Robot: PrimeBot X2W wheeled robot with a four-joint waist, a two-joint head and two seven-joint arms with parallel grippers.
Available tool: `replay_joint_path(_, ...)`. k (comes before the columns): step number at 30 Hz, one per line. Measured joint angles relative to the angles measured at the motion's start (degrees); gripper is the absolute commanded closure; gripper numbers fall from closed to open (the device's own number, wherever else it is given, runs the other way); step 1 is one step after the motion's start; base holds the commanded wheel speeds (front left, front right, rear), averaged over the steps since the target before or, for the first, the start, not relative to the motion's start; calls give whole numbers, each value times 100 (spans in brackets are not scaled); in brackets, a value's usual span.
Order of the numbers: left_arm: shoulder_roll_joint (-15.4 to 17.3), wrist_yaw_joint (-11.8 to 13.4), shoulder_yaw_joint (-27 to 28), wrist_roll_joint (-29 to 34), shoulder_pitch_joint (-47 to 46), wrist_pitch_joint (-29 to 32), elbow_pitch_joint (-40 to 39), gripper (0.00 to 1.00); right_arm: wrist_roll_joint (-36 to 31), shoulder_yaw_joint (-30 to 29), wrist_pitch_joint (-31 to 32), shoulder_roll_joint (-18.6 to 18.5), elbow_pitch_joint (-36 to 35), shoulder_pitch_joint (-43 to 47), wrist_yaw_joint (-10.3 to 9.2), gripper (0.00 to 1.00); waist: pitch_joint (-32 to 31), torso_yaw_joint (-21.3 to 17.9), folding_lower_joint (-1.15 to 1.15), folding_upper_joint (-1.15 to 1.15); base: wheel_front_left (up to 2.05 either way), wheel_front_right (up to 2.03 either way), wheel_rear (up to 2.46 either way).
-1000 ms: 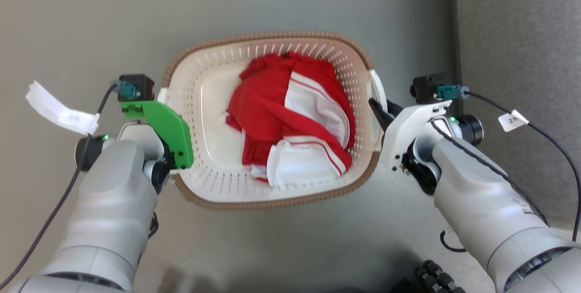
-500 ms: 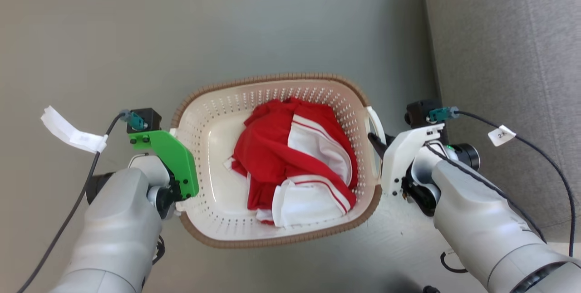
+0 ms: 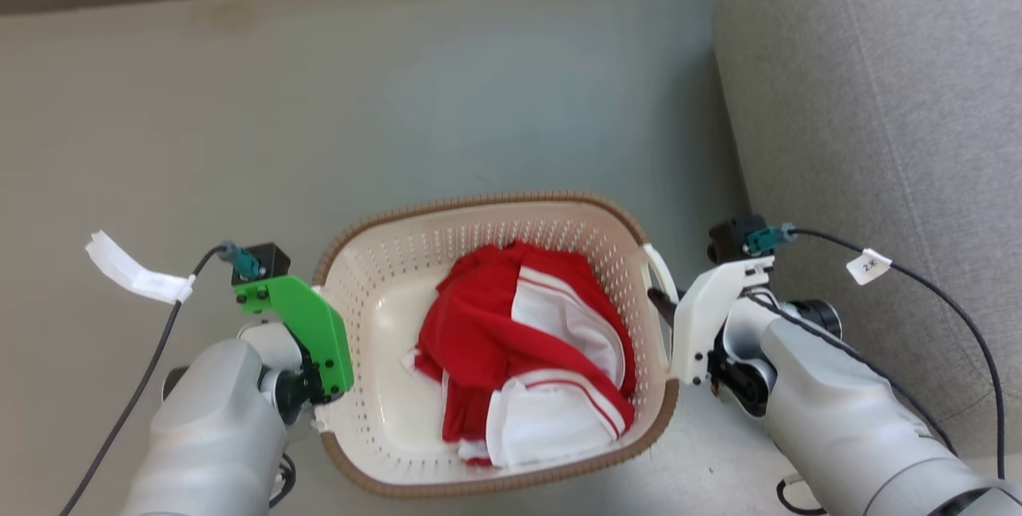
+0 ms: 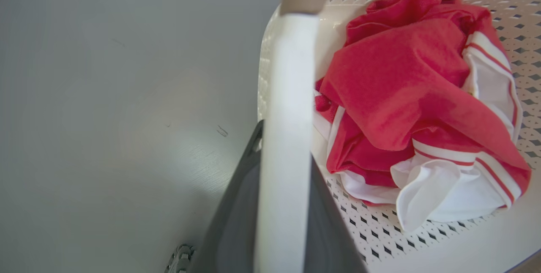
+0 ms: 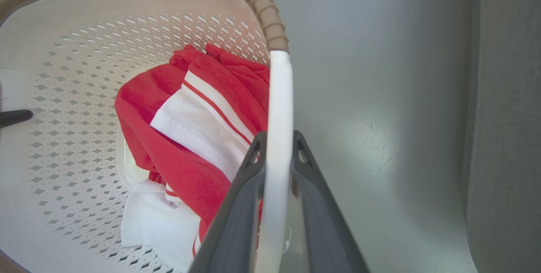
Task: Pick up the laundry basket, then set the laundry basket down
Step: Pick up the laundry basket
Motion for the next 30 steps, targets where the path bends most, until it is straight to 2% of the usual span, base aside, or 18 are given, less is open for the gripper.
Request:
replay_joint_path(16, 25, 2, -112, -432, 537, 615, 152, 100, 662, 253, 995, 3, 1, 502, 0, 100, -1109, -57, 0, 0, 0, 0, 0)
replay_joint_path(30, 23, 8, -126, -650, 822, 887, 199, 100, 900, 379, 1394, -49, -13, 703, 0, 100, -1772, -109, 0, 0, 0, 0, 0)
